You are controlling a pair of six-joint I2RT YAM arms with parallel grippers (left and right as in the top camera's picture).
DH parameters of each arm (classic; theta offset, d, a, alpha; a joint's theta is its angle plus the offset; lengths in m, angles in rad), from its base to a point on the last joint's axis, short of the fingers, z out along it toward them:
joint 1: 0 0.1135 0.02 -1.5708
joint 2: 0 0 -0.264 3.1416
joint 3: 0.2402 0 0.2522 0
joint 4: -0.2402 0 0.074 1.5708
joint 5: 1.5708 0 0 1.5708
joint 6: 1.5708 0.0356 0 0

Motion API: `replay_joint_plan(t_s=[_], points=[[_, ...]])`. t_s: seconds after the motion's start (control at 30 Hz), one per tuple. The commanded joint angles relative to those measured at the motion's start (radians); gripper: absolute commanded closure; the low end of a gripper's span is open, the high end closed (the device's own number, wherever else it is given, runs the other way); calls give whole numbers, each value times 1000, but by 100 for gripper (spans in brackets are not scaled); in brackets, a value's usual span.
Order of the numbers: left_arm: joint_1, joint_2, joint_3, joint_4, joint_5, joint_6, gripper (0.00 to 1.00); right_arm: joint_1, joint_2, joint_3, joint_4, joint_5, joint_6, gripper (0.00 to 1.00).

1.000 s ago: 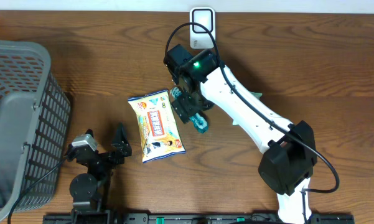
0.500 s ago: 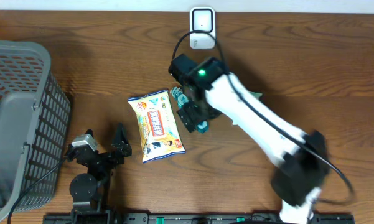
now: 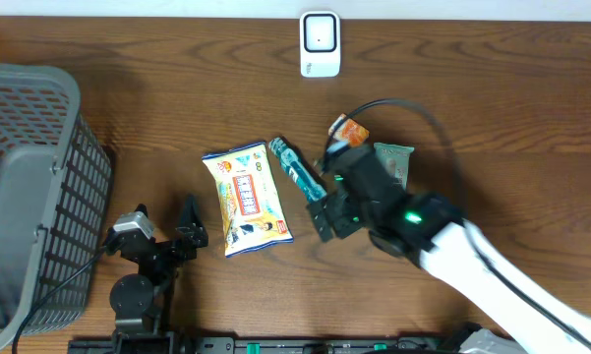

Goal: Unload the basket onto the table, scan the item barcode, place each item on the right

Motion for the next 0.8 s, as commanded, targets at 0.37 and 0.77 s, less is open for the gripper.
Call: replay_joint_plan(t_s=[0.37,0.77], points=[[3,-6,-19,-29,10,3,3,-4,412,145,90,-12,-43,1],[3,-6,-19,-29,10,3,3,-36,506,145,229,-6,-30,16]])
